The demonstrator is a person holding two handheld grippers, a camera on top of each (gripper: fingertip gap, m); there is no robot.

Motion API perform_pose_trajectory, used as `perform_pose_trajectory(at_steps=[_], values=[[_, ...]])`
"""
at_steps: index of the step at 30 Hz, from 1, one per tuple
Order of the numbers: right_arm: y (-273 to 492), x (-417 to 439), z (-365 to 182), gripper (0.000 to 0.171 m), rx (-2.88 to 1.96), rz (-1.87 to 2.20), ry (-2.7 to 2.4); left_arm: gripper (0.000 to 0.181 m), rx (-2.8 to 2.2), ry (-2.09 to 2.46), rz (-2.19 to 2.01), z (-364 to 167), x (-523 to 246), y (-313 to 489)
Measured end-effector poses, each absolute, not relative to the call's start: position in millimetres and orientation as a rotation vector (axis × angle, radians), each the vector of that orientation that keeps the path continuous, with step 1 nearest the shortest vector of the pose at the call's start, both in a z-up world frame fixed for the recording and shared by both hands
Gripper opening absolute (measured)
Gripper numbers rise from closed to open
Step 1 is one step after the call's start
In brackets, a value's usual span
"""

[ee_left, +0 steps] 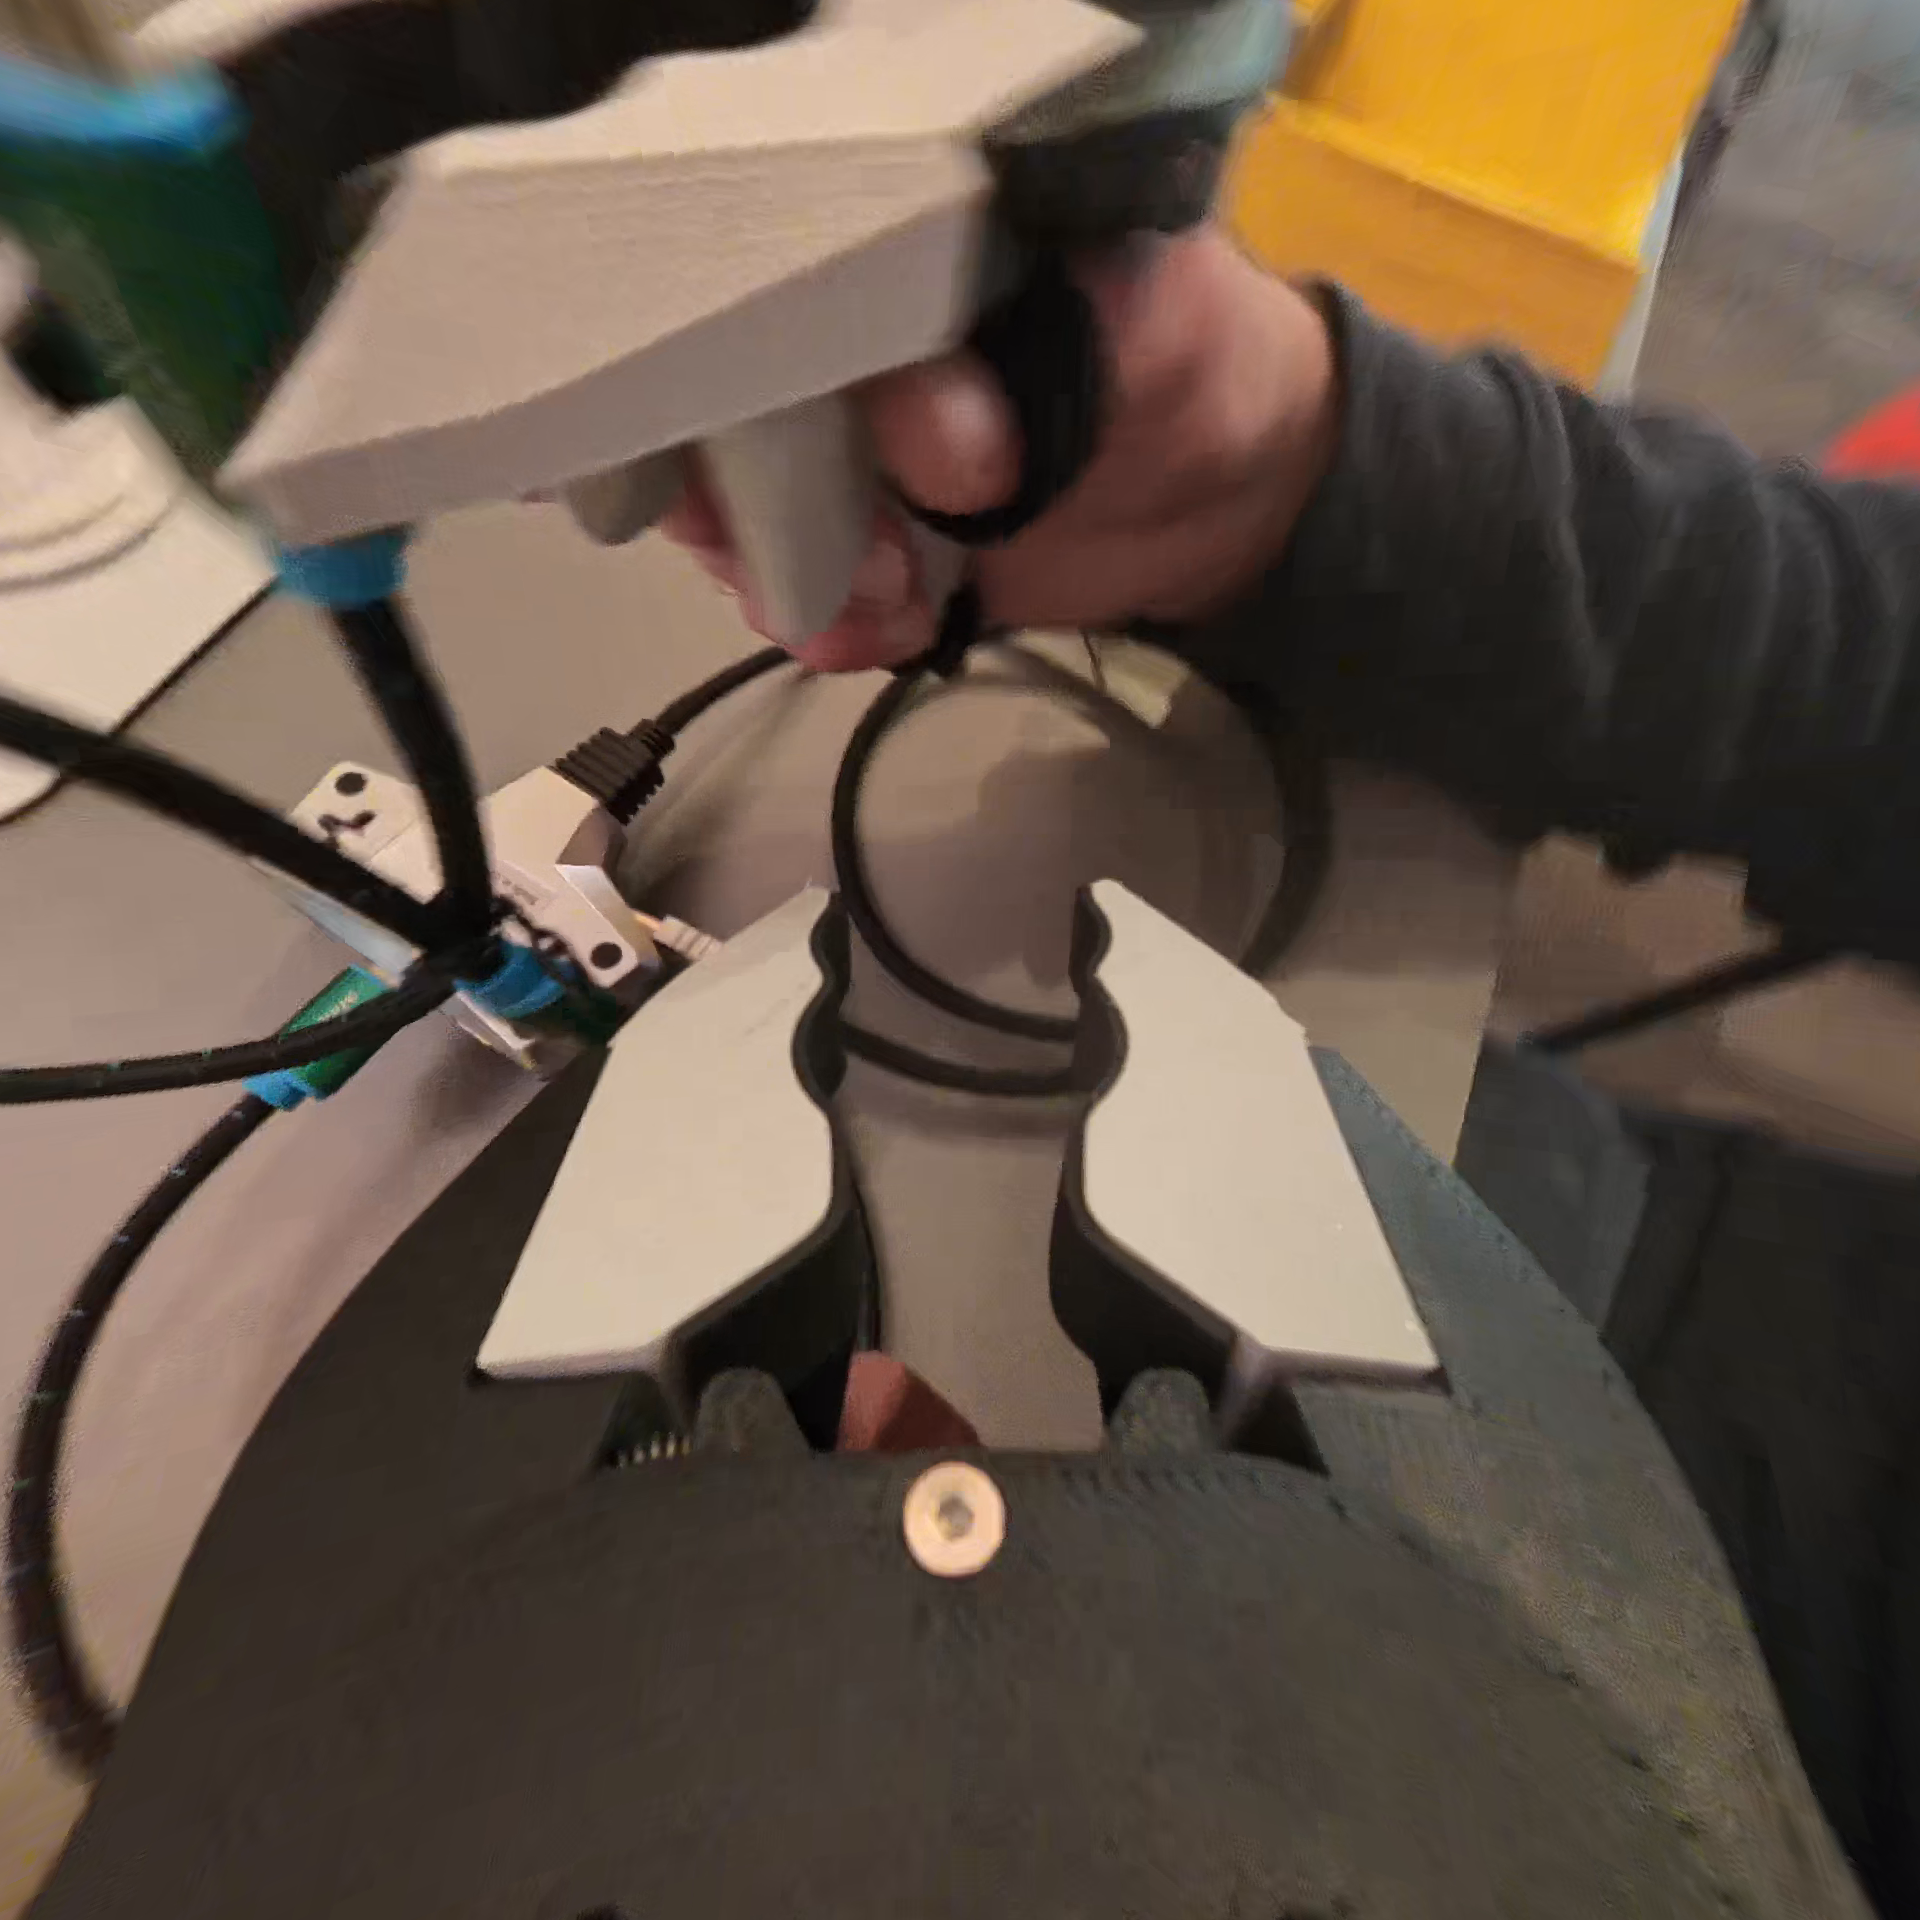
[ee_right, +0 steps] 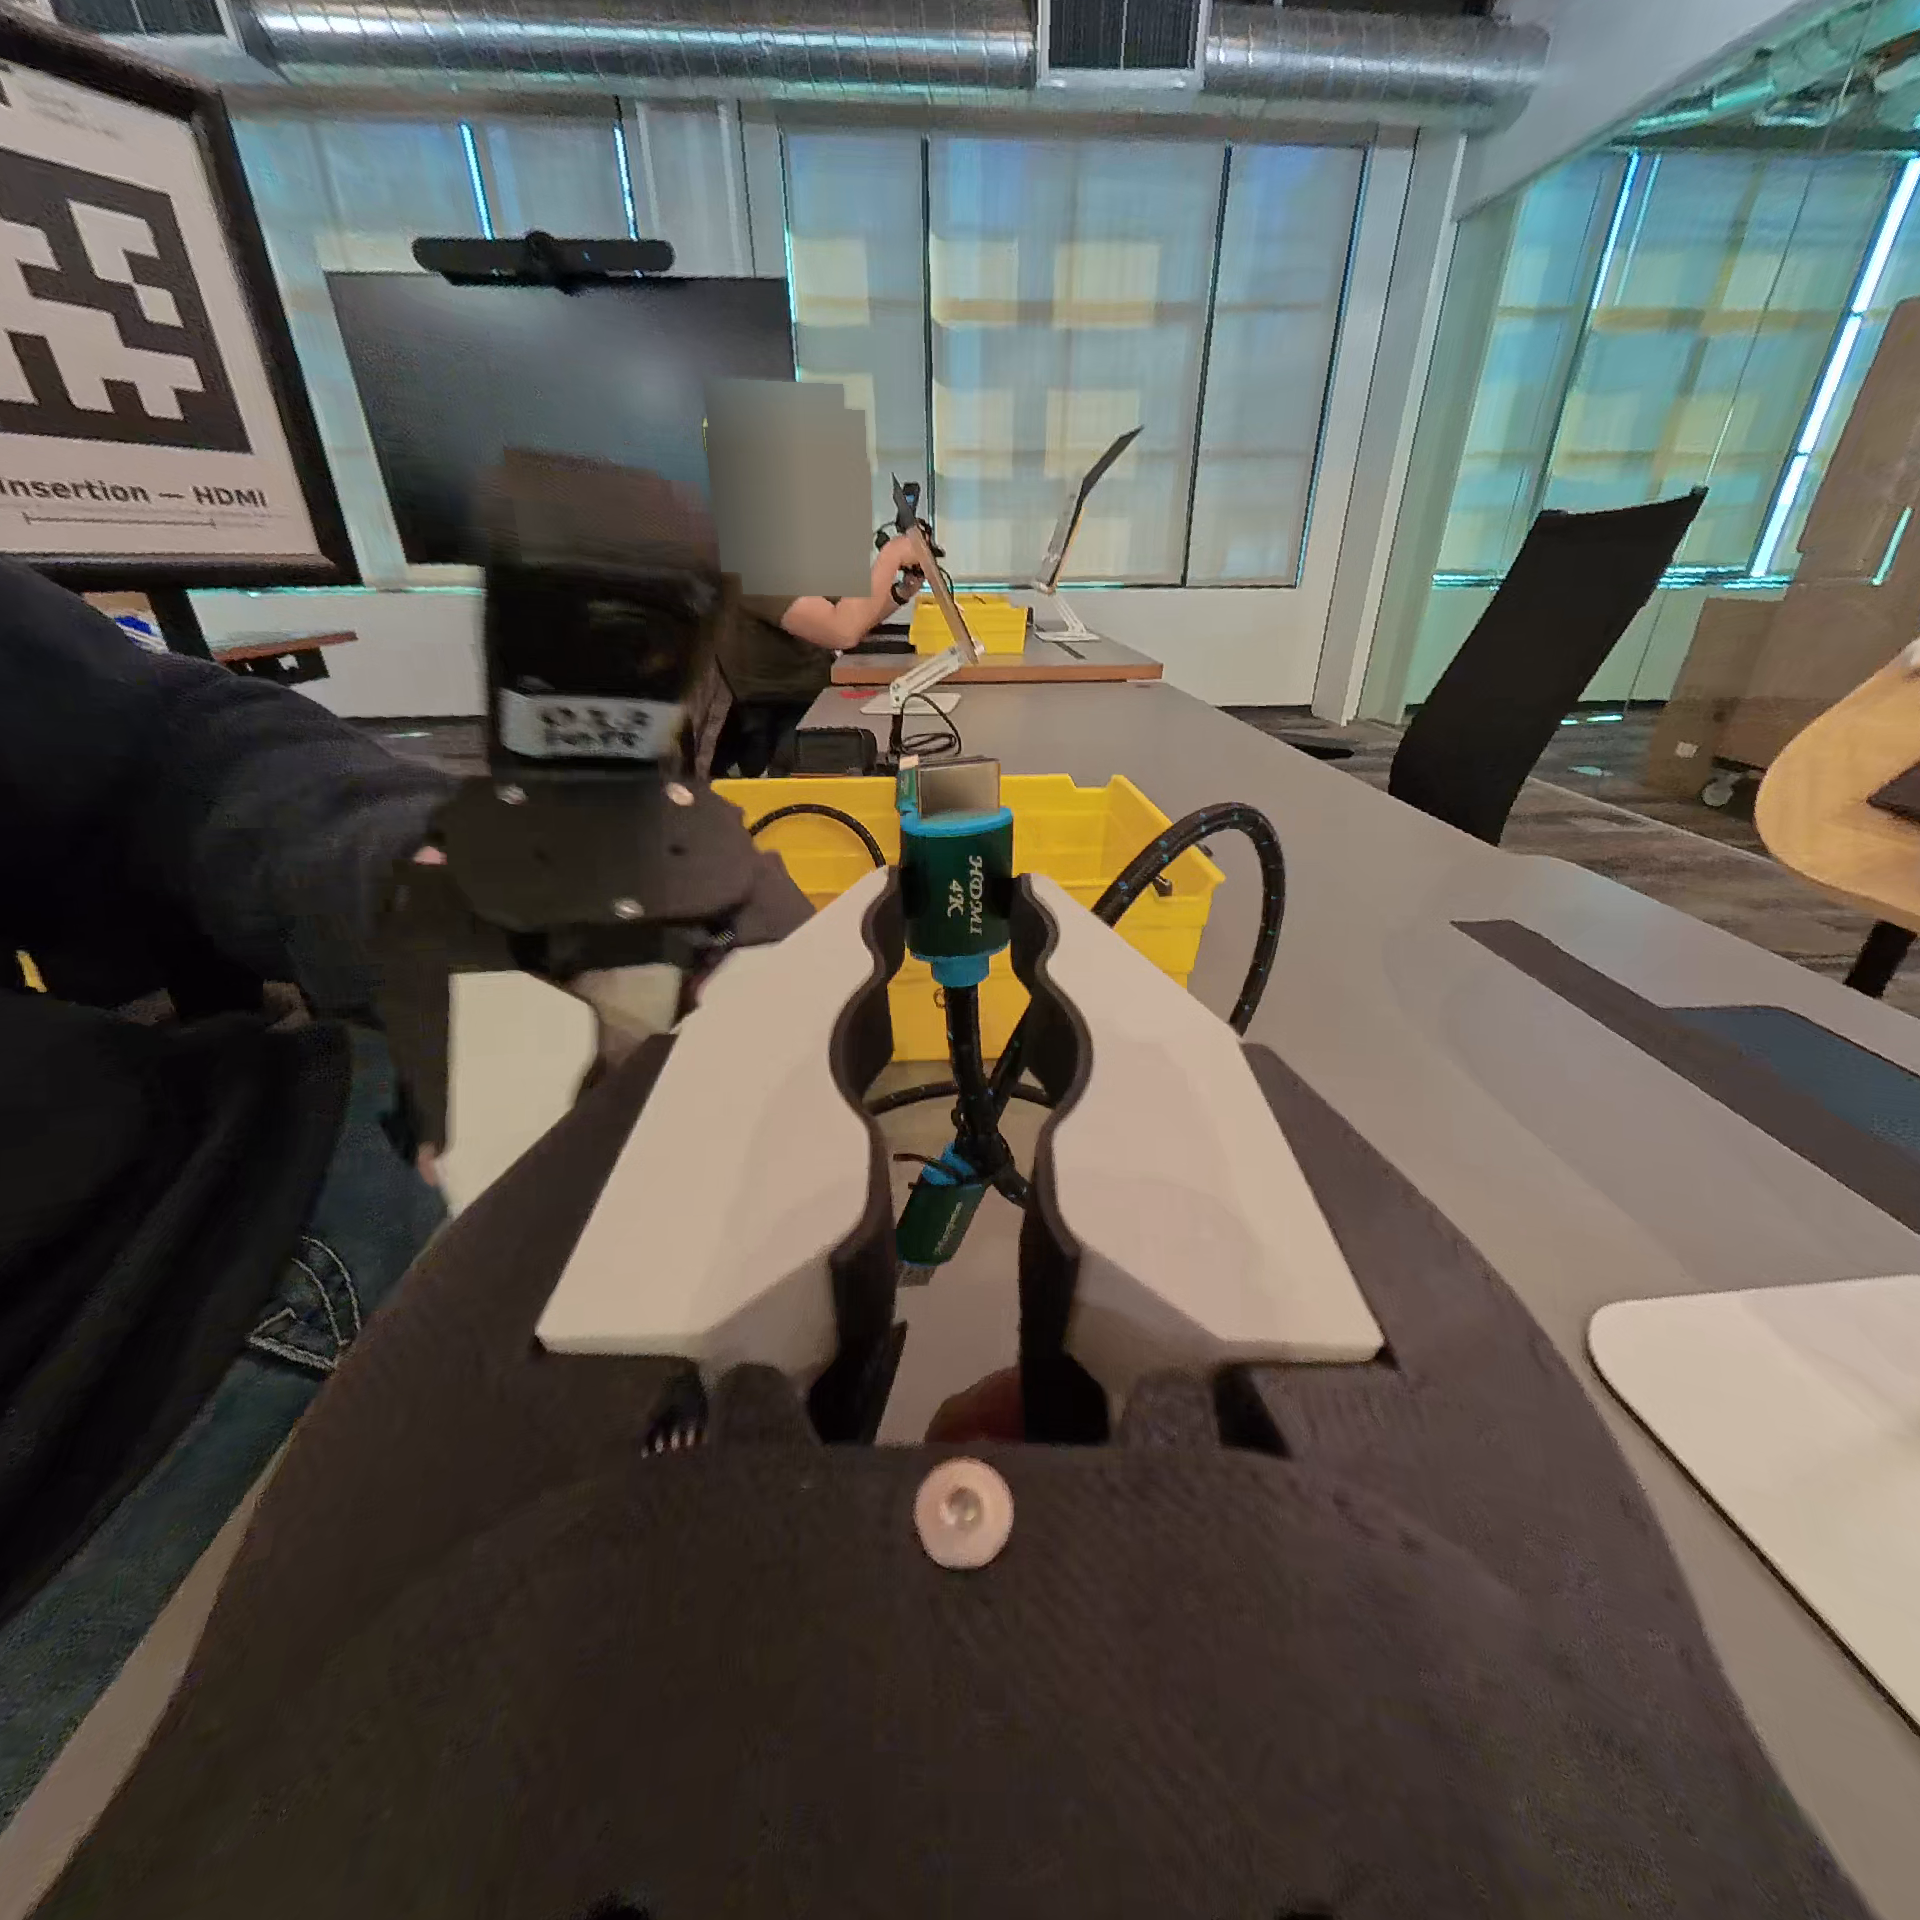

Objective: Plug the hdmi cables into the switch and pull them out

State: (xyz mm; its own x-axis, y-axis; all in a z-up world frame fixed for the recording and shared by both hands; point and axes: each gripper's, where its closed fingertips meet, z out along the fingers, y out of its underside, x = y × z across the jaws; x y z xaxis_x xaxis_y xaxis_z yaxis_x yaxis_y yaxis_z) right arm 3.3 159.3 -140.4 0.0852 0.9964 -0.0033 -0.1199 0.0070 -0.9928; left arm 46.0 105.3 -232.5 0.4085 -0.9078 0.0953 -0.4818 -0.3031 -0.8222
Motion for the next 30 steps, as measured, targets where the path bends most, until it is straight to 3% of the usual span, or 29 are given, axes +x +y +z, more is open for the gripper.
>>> perform_pose_trajectory(at_steps=[1, 14, 18, 26, 30], values=[[157, 4, -138, 0.017, -1.15, 1.211, -1.059, 0.04, -1.936, 1.087, -0.806, -230, 48, 111], [163, 6, -135, 0.017, -1.164, 1.204, -1.018, 0.042, -1.738, 0.676, -0.795, -181, 18, 153], [165, 1, -140, 0.017, -1.184, 1.16, -1.026, 0.016, -1.656, 0.802, -0.92, -169, 32, 128], [153, -2, -133, 0.018, -1.136, 1.202, -1.056, 0.048, -1.738, 0.809, -0.911, -191, 48, 129], [152, -2, -130, 0.017, -1.123, 1.187, -1.05, 0.052, -1.711, 0.762, -0.895, -188, 46, 132]])
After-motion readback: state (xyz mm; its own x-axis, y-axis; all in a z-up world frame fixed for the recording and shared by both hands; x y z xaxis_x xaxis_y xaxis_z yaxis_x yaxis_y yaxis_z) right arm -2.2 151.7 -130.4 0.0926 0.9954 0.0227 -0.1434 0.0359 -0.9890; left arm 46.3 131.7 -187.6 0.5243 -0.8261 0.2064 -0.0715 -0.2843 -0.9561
